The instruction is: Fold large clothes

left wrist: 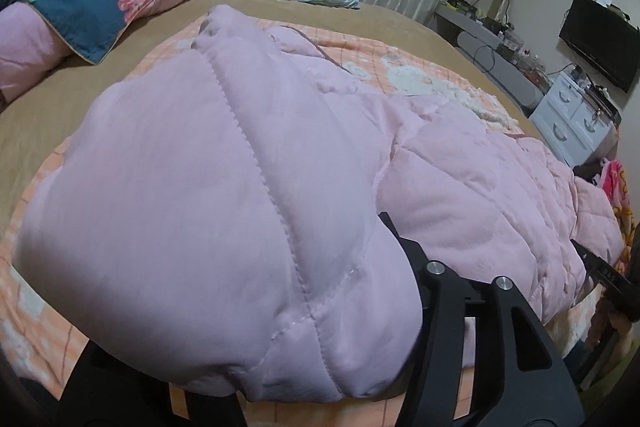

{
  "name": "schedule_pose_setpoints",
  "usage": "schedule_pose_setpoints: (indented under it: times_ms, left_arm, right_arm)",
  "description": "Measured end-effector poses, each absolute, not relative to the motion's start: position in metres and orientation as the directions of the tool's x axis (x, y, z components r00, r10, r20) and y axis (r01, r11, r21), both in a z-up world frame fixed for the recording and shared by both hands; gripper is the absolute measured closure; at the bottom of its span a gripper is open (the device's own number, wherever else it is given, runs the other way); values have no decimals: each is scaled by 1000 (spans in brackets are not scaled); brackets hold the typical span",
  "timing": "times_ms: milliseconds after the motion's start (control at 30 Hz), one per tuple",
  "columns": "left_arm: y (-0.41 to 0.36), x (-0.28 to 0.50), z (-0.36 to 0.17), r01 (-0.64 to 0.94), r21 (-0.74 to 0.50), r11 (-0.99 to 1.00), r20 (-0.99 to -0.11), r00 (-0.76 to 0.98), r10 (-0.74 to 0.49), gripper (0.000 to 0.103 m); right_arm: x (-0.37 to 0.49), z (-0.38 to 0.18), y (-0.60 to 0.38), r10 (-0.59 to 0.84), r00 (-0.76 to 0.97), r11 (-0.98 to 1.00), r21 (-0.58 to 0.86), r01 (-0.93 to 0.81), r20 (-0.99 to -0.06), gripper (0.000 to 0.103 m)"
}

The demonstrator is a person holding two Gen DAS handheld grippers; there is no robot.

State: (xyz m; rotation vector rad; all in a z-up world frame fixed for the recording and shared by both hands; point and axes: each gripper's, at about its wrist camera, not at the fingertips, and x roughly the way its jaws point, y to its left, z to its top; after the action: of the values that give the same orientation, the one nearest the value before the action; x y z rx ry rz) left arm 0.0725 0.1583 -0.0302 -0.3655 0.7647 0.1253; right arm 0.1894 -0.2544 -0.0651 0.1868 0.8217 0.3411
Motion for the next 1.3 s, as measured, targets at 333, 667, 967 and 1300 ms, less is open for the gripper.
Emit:
schedule_pose_setpoints:
  times_ms: [333,667,967,1300]
  left_arm:
    - [171,62,-40,-294,-334,895,-718,695,-39,24]
    - [171,42,-33,-307,-319,897,-733,680,-28,9]
    - [167,15,-15,-316,-271,909,-745,667,9,9]
    - [143,-19,24,-262,-227,938,-687,726,36,9]
  right_arm:
    - [186,-81,-280,423,598,893,425,-149,-681,18]
    - [159,-72,-287,373,613,918,371,-137,-696,5]
    - [127,-48,-289,259,672,964,232,-133,-694,4]
    - [82,5,-274,241,771,970,118,-213,-589,4]
